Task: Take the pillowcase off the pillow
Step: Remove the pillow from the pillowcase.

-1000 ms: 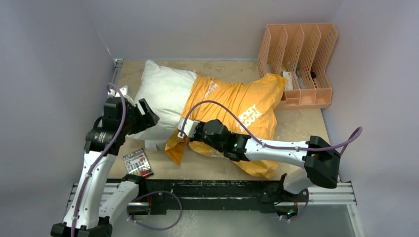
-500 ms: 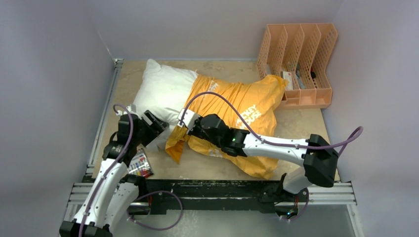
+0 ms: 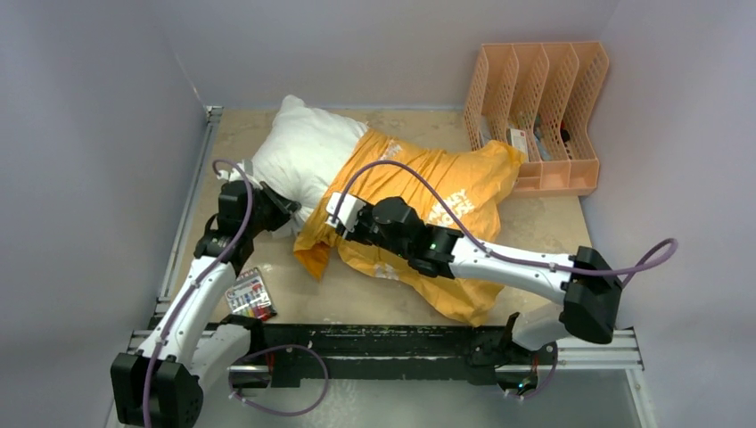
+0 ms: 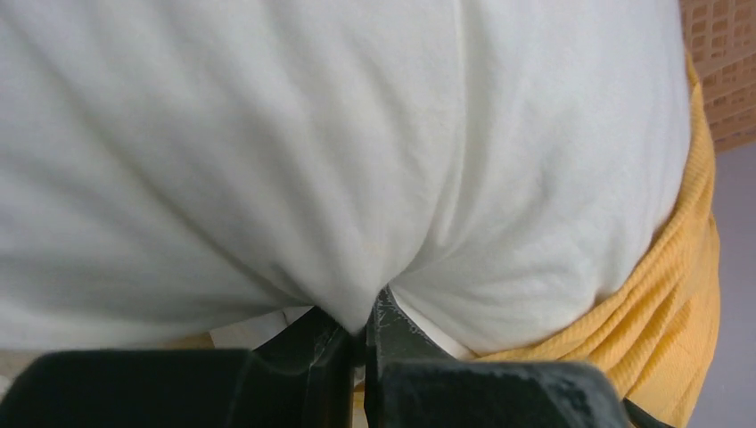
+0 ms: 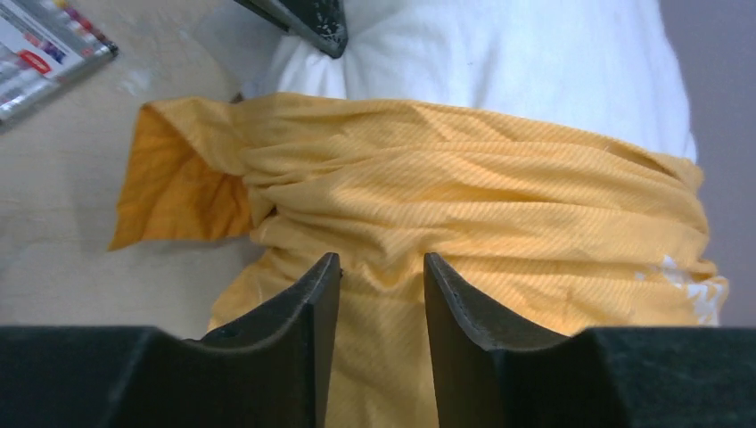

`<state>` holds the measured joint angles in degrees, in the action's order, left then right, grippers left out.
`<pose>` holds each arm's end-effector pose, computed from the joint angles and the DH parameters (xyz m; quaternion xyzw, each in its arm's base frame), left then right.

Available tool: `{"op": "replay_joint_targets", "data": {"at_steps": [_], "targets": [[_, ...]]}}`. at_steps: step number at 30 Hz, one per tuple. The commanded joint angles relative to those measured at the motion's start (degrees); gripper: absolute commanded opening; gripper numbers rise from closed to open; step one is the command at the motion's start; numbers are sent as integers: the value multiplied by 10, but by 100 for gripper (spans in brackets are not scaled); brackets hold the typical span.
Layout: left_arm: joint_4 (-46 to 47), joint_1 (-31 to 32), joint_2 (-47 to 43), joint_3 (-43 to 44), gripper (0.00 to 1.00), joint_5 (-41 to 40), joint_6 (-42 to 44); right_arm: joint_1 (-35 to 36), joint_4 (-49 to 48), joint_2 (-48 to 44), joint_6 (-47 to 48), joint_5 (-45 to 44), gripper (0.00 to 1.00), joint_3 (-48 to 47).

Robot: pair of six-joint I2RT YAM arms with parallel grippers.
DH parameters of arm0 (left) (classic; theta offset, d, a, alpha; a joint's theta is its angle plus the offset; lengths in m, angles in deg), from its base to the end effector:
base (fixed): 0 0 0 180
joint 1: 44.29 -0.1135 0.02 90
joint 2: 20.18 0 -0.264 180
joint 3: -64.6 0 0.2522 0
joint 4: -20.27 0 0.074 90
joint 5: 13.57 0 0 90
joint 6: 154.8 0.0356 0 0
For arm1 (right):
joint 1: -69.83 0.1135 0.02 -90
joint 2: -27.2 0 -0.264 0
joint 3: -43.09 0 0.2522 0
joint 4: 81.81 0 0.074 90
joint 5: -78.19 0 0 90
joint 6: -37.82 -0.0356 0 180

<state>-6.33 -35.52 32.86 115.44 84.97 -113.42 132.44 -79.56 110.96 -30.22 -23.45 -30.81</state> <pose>0.2057 -0.0371 0.2622 -0.2569 0.8199 -0.3000 0.4145 0.1657 0.3041 0.3099 -0.4734 0.6153 0.1433 0.6138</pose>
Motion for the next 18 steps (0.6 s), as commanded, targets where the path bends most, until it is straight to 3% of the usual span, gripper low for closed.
{"op": "replay_joint_targets", "data": {"at_steps": [1, 5, 9, 11, 12, 16, 18], "targets": [[-25, -4, -23, 92, 0, -47, 49, 12, 0, -80, 15, 62, 51, -26], [-70, -4, -25, 130, 0, -57, 51, 23, -6, -114, 48, 167, 62, 9], [-94, -4, -11, 172, 0, -45, 51, 57, -27, -93, 112, 178, 67, 42], [-95, -4, -9, 183, 0, -34, 49, 71, -71, -67, 133, 113, 71, 55], [-96, -4, -9, 185, 0, -30, 48, 75, -90, -51, 152, 84, 79, 60], [-110, -4, -3, 188, 0, -14, 48, 77, -192, 41, 225, -56, 81, 70], [-114, -4, -6, 190, 0, -17, 46, 75, -299, 91, 282, -141, 81, 83]]}}
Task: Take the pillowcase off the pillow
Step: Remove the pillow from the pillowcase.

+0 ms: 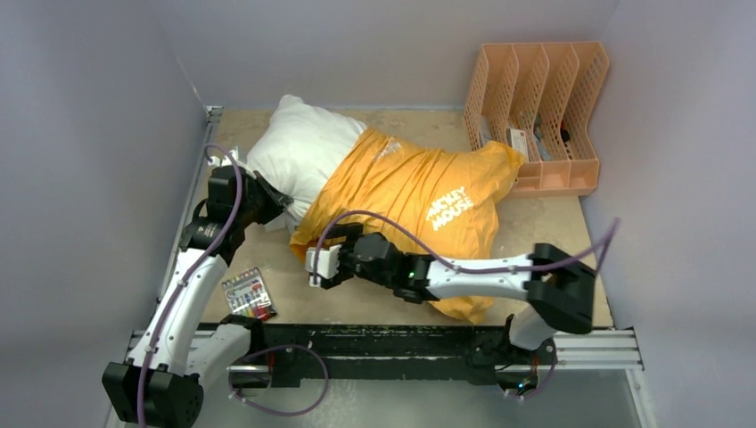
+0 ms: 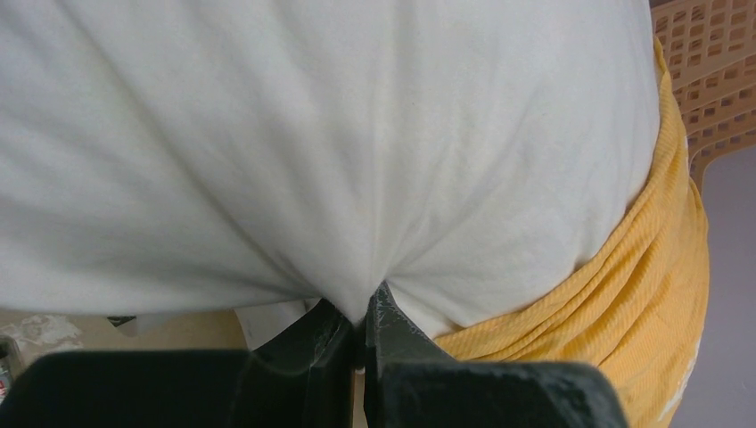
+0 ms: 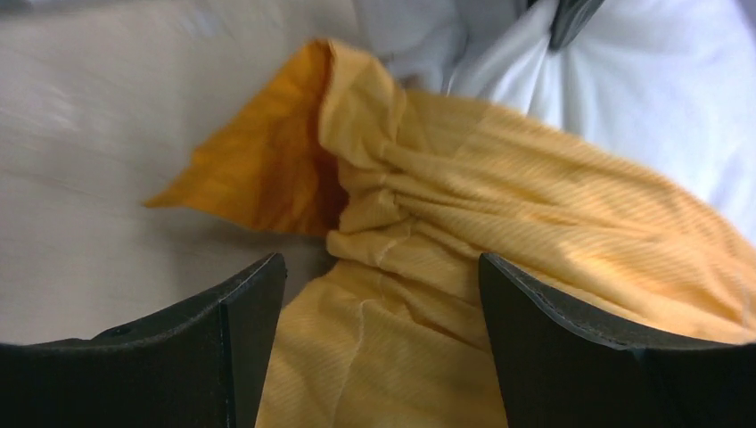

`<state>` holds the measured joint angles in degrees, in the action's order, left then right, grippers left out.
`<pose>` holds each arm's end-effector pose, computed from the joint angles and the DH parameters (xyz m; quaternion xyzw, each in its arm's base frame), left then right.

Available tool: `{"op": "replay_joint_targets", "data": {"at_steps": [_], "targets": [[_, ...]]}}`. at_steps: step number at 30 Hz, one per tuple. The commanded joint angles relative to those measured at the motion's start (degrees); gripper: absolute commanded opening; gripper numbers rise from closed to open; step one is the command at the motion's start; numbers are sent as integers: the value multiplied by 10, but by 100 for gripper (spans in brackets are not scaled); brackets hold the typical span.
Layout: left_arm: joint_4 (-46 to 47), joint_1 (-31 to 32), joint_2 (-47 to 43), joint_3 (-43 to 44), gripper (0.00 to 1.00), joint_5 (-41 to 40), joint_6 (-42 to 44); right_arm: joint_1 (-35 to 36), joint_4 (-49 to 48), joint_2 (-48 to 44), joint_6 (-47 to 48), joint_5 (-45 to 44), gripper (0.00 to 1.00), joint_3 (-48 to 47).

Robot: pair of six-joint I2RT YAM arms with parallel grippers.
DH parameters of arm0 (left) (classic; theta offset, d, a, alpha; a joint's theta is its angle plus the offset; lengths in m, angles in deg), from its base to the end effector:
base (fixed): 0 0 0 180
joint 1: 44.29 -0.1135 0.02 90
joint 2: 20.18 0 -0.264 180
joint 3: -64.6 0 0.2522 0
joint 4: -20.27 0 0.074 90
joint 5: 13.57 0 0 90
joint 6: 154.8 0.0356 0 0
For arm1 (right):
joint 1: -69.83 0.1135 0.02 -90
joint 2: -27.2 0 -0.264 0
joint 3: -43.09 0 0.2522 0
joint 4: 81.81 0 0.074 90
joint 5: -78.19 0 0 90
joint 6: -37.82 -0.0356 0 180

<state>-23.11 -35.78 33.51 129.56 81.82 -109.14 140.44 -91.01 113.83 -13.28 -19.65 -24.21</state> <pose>0.2010 -0.0335 0.3174 -0.2472 0.8387 -0.2520 0.4146 0.1208 0.3286 0.2743 -0.5994 0.4773 0.1245 0.6304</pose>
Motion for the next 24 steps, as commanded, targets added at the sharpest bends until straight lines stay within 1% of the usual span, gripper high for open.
{"op": "replay_joint_targets", "data": {"at_steps": [1, 2, 3, 4, 5, 6, 7, 8, 10, 12, 13, 14, 17, 20, 24], "targets": [[51, -2, -14, 52, 0, 11, 2, -6, -252, 87, 156, -240, 77, 27], [49, -1, -14, 54, 0, 10, 3, -8, -330, 109, 204, -275, 67, 38], [47, -2, -14, 57, 0, 8, 3, -9, -408, 127, 245, -304, 62, 50], [40, -2, -14, 61, 0, 5, 4, -9, -455, 138, 271, -322, 53, 56], [37, -2, -14, 64, 0, 1, 7, -8, -471, 141, 280, -335, 40, 61], [30, -2, -14, 68, 0, -4, 10, -8, -461, 136, 272, -346, 30, 64], [25, -2, -14, 72, 0, -11, 14, -7, -429, 123, 246, -347, 10, 66], [22, -2, -12, 76, 0, -16, 18, -8, -371, 104, 209, -342, 0, 65], [11, -2, -6, 86, 0, -28, 30, -8, -224, 52, 103, -310, 0, 61], [-4, -2, 8, 104, 0, -47, 47, -7, -50, -13, -29, -235, 0, 53], [-13, -2, 17, 121, 0, -52, 58, -7, 19, -52, -92, -189, 0, 50], [-21, -2, 27, 137, 0, -71, 68, -7, 64, -79, -129, -159, 0, 53], [-36, -3, 62, 185, 0, -105, 96, -7, 156, -141, -201, -109, 0, 70], [-60, -15, 101, 239, 0, -132, 122, -7, 262, -177, -271, -54, 0, 82], [-76, -79, 137, 278, 0, -103, 142, -8, 342, -219, -314, -56, 0, 87]]}}
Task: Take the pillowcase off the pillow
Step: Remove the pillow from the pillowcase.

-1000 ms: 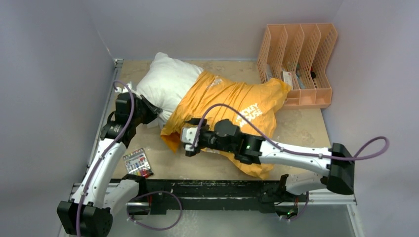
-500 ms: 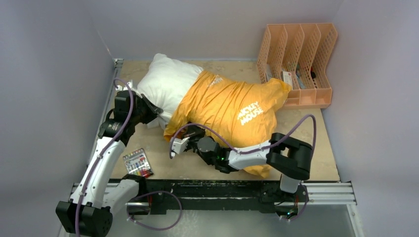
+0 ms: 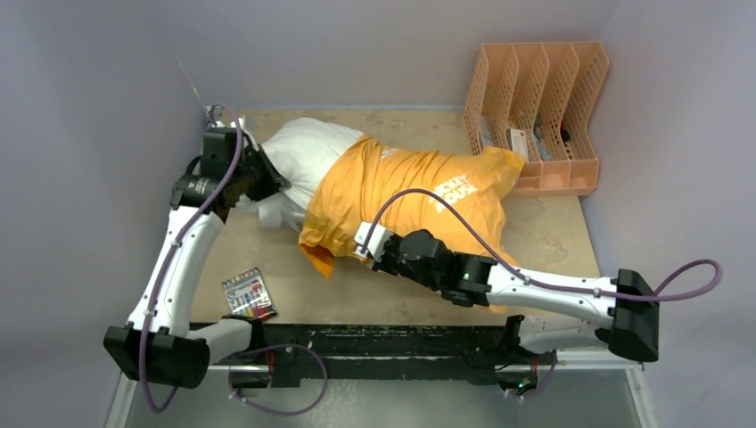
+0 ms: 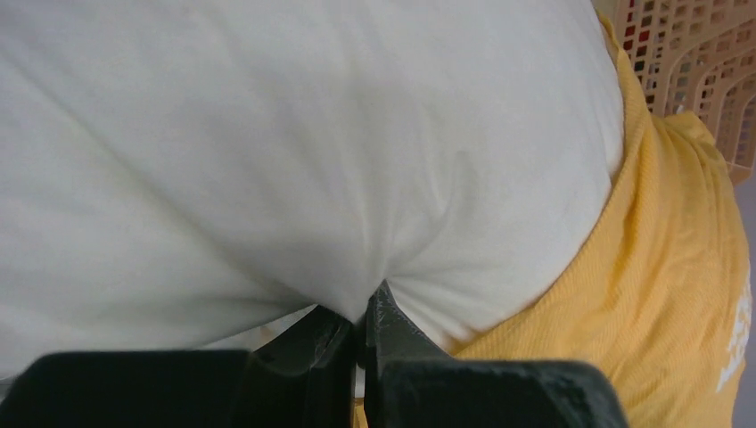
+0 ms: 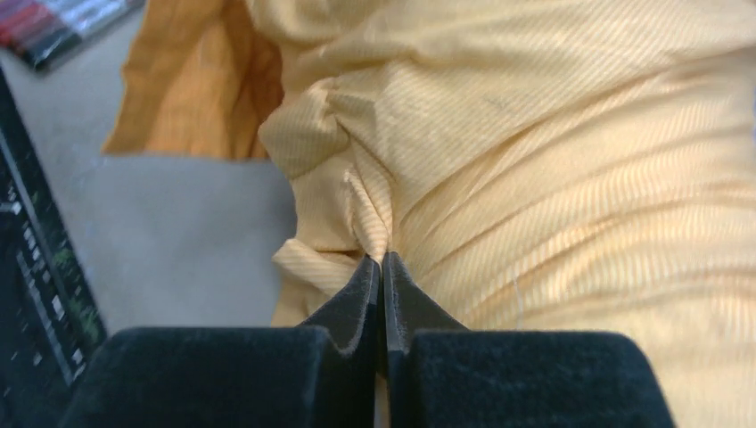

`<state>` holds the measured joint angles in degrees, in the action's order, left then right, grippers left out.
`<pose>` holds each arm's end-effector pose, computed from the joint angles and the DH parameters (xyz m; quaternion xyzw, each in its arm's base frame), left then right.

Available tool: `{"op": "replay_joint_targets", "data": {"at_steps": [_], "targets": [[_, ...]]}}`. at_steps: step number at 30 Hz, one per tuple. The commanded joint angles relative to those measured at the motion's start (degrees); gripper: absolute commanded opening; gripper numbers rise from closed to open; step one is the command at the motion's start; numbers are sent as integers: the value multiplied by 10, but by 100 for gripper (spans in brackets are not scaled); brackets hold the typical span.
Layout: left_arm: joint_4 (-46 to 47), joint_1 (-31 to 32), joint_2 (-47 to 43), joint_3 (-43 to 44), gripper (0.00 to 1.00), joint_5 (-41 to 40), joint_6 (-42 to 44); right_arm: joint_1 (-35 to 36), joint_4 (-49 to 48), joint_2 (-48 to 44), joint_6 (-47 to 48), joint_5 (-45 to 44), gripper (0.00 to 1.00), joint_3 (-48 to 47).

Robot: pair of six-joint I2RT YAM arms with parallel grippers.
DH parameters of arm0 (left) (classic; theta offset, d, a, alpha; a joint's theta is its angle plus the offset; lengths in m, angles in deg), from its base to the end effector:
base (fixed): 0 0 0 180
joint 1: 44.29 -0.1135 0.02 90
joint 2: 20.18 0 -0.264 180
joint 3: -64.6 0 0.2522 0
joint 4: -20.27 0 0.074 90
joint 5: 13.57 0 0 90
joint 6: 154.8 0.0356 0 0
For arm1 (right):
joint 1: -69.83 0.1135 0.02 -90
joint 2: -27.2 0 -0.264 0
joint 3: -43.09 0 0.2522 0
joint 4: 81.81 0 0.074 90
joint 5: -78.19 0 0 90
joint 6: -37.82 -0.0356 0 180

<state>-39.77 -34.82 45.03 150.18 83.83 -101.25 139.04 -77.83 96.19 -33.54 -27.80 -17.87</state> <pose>0.2260 -0.0423 0.3712 -0.1840 0.8847 -0.2193 0.3679 0.1089 0.2592 0.3022 -0.4709 0.6151 0.1684 0.6096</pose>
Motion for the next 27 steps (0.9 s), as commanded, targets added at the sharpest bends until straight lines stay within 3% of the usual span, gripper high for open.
{"op": "replay_joint_targets", "data": {"at_steps": [1, 6, 10, 16, 17, 18, 19, 25, 27], "targets": [[86, -103, 26, 80, 0, -119, 69, 6, 215, -57, -111, 16, 0, 27], [60, -130, 26, 90, 0, -116, 87, -3, 188, -115, -93, -40, 0, 43], [85, -130, 1, 40, 0, -44, 68, -5, 147, -101, -52, 14, 0, 17], [93, -130, -47, -32, 0, -9, 47, -5, 64, -13, -32, 95, 45, -85], [90, -130, -55, -40, 0, -9, 46, -5, 38, 0, -44, 90, 64, -93], [88, -130, -62, -46, 0, -9, 45, -5, 0, 15, -64, 65, 89, -97], [85, -130, -68, -52, 0, -9, 43, -5, -31, 33, -78, 44, 96, -100], [79, -130, -90, -65, 0, 3, 29, -5, -88, 185, -67, 36, 99, -162], [87, -130, -95, -69, 0, 6, 15, -1, -81, 236, -22, 50, 99, -191]]}}
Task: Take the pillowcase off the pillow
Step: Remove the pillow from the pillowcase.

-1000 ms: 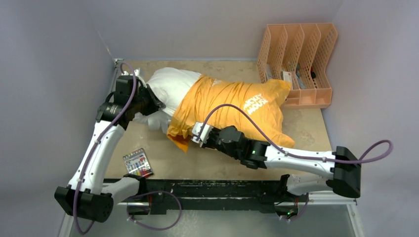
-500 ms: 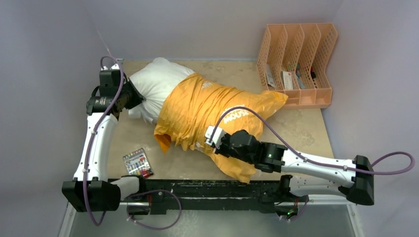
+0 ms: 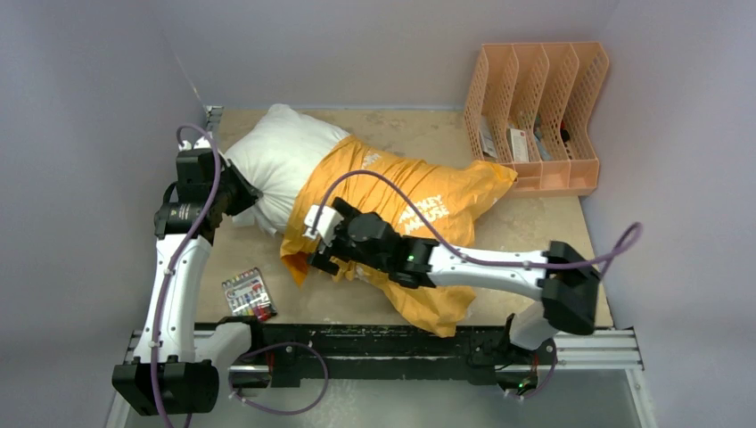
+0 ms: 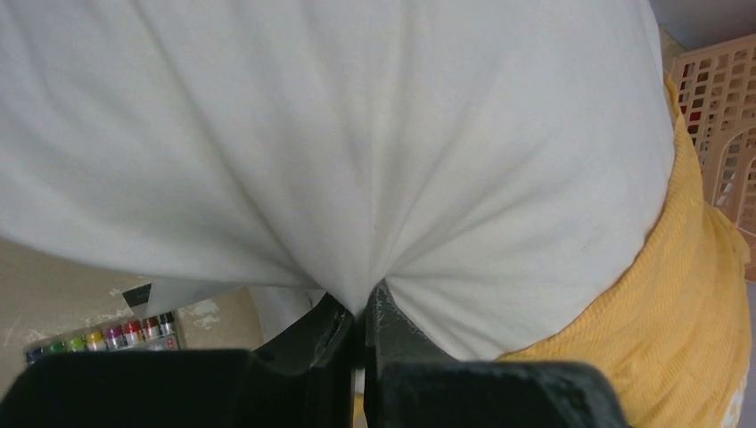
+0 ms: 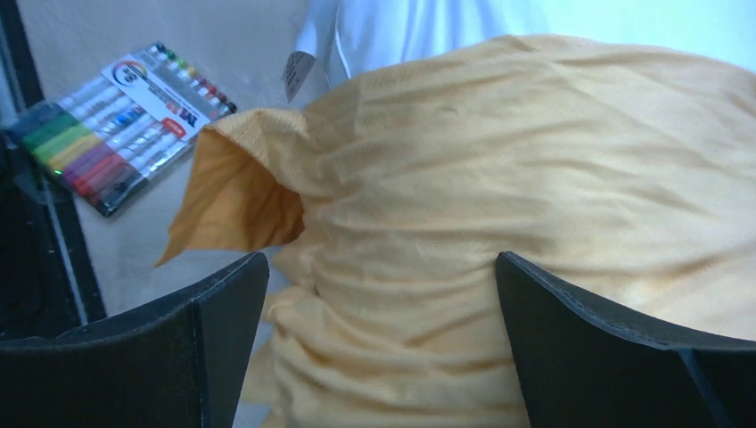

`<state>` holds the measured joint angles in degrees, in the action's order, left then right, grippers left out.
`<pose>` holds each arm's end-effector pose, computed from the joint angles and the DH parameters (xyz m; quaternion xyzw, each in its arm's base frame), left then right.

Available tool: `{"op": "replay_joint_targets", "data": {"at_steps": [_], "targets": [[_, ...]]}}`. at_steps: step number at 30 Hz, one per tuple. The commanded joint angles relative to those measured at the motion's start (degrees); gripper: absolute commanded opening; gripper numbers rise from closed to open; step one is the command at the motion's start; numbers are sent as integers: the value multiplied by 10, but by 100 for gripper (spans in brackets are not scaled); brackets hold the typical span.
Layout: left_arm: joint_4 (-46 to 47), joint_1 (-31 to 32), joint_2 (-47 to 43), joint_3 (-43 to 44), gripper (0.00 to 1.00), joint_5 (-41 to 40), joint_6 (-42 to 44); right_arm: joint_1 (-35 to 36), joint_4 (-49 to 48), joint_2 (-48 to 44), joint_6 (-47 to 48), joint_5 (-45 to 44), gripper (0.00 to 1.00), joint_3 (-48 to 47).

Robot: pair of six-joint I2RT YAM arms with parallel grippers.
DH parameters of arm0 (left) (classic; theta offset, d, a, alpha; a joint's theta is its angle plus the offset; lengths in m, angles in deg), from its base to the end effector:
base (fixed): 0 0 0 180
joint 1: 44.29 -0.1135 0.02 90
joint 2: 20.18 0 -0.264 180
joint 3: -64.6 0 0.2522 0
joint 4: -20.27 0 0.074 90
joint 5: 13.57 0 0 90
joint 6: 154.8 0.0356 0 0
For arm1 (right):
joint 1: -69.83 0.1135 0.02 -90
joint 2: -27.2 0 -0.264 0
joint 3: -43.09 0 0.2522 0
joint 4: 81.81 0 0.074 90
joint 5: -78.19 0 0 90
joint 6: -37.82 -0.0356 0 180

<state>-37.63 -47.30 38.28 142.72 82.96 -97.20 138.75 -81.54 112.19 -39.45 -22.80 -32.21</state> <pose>0.2052 0.0067 0.3557 -0.2495 0.8633 -0.1601 0.4085 0.1332 0.3268 0.3152 -0.4518 0.6171 0.2368 0.5992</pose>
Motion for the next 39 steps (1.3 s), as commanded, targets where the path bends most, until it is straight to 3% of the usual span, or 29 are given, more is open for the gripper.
{"op": "replay_joint_targets", "data": {"at_steps": [1, 4, 5, 8, 9, 11, 12, 16, 24, 28, 31, 35, 39], "targets": [[75, -5, -33, 0, 0, 17, -33, 7, -44, 98, 53, -5, 99, -63], [80, -5, -40, -4, 0, 15, -38, 22, -66, 159, 130, -94, 99, -89], [74, -5, -38, -1, 0, 10, -34, 23, -67, 175, 143, -128, 93, -90], [55, -5, -35, 15, 0, -5, -19, -6, -33, 180, 153, -231, 45, -89], [53, -6, -35, 17, 0, -9, -15, -24, 4, 162, 120, -226, 35, -85], [56, -5, -32, 18, 0, -14, -9, -67, 70, 116, 54, -134, 2, -60], [59, -5, -27, 19, 0, -15, -5, -79, 83, 93, 43, -104, 0, -38], [55, -5, 1, 36, 0, -40, 16, -84, 126, 22, 26, -56, 0, 31], [36, -23, 66, 113, 0, -134, 74, -84, 236, -87, -31, 48, 0, 80], [29, -60, 85, 147, 0, -119, 83, -84, 267, -115, -24, 45, 0, 100], [39, -64, 79, 139, 0, -62, 78, -84, 258, -116, -2, 27, 2, 100], [54, -64, 50, 71, 0, 5, 65, -84, 238, -97, -9, 42, 15, 57], [46, -64, -6, -9, 0, 9, 57, -84, 191, -107, -47, 64, 45, 19]]}}
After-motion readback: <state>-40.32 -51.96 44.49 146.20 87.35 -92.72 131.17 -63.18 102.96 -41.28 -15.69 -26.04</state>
